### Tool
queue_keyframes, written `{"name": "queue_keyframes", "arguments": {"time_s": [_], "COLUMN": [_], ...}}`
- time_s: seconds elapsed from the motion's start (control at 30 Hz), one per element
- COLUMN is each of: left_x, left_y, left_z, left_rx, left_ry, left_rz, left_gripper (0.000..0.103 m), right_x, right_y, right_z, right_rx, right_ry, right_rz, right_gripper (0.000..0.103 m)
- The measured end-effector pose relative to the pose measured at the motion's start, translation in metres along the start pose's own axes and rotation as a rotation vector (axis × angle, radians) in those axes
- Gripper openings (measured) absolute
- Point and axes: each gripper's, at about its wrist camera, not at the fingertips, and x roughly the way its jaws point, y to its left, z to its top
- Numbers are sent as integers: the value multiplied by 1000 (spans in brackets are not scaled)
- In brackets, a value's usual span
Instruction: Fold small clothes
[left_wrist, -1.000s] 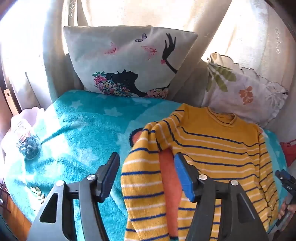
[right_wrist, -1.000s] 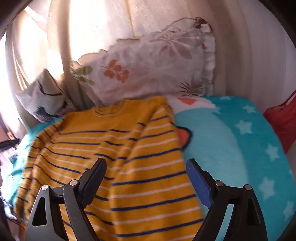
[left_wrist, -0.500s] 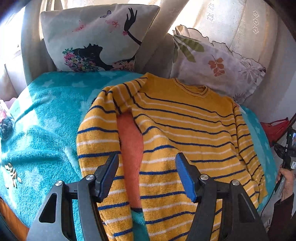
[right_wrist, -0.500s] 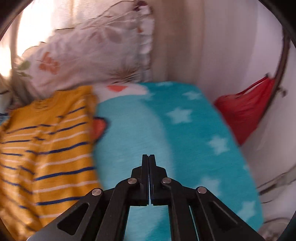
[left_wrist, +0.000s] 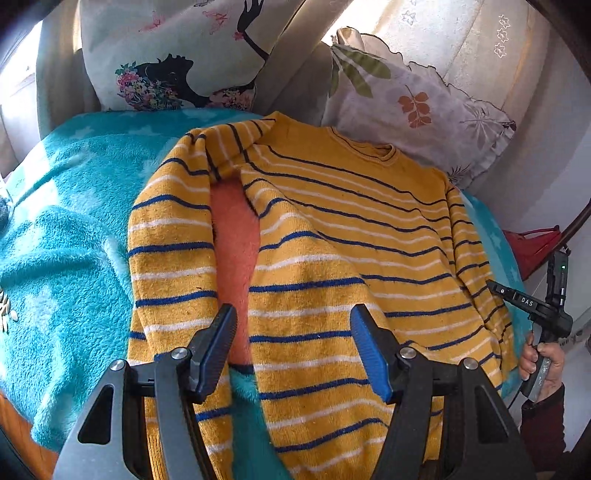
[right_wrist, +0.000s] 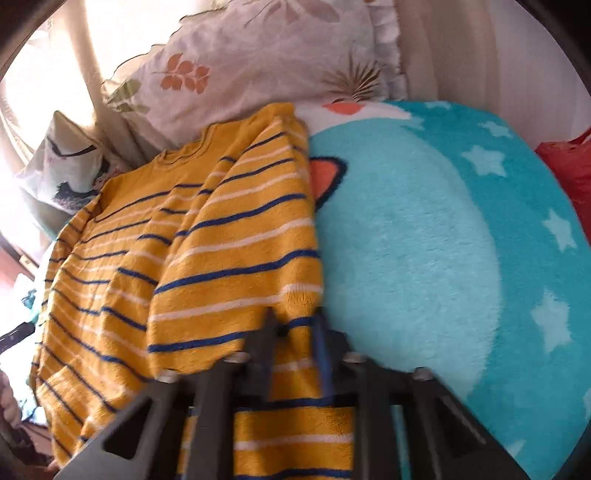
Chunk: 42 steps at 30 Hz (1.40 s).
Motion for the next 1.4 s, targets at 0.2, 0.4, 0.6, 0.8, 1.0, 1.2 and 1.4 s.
{"name": "queue_keyframes", "arguments": {"time_s": [0.2,0.4,0.6,0.8,1.0,1.2,1.4], "left_x": [-11,-19,-24,-41,-94,-175,-183], "left_y": [-4,-9,-18,-57,-75,-45,-49], "left_z": [-15,-35,-64,-87,-81,-91,-117], "left_rx": [6,-4,-19,85,115,71,49], "left_ry": [9,54,125,87,36,-66,-1], "left_rz": [30,24,-5,14,77,63,100], "left_gripper": [63,63,64,77,8,9,11], "right_x": [-47,-75,-65,-36,-29,-108,-105], "right_y": [-25,-50,-5,50,71,60,43], "right_z": [17,1,-59,-105,-100,-106,-126], "right_rx": [-2,126,116,30,-2,38,73], "right_ry": [-183,-201,-80,-9,-53,-176,-148], "right_rz": [-471,-464,23,191,192,333,159], "right_gripper": [6,28,53,55,11,5,34]}}
